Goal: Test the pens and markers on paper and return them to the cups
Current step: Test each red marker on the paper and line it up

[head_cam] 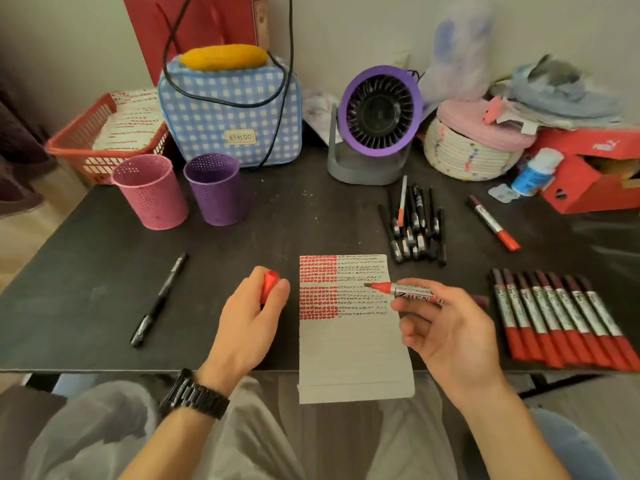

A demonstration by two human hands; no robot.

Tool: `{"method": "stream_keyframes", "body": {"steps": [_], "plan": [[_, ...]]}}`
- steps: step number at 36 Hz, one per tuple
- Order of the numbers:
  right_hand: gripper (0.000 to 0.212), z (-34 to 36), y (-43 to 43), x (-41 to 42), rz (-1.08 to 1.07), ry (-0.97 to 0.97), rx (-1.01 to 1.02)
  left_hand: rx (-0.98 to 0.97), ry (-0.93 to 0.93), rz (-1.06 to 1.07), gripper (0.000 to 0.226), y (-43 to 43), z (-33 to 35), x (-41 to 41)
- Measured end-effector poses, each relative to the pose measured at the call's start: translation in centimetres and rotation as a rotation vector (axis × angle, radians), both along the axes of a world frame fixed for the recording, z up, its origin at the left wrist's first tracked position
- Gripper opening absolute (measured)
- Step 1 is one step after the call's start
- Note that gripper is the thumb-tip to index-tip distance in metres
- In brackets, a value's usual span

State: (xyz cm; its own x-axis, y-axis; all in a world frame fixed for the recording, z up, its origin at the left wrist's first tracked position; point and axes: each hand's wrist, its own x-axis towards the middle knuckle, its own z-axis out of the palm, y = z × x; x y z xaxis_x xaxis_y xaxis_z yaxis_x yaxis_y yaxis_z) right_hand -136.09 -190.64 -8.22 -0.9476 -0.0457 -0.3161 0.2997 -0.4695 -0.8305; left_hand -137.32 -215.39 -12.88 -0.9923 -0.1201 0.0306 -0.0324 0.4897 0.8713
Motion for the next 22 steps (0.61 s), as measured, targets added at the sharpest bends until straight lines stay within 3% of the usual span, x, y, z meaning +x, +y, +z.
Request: {"method": "stream_keyframes", "body": {"steps": [5,10,16,22], "plan": [[0.017,0.7,0.7,1.4,-0.089,0.028,0.091,0.019,0.017,-0.167,0.035,1.1,1.5,1.7],[0.029,0.9,1.1,2.9,-0.192,0.089,0.21,-0.081,0.08,-0.356,0.027,2.6,1.9,3.2],[0.028,1.1,0.7,4.5,-0.24,0.168,0.214,-0.085,0.153,-0.356,0.016,3.4,2.3,3.5],[0.022,0.1,0.0,4.8,-0.249,0.186,0.24,-0.108,0.177,-0.397,0.023,4.0,2.3,3.5]]}}
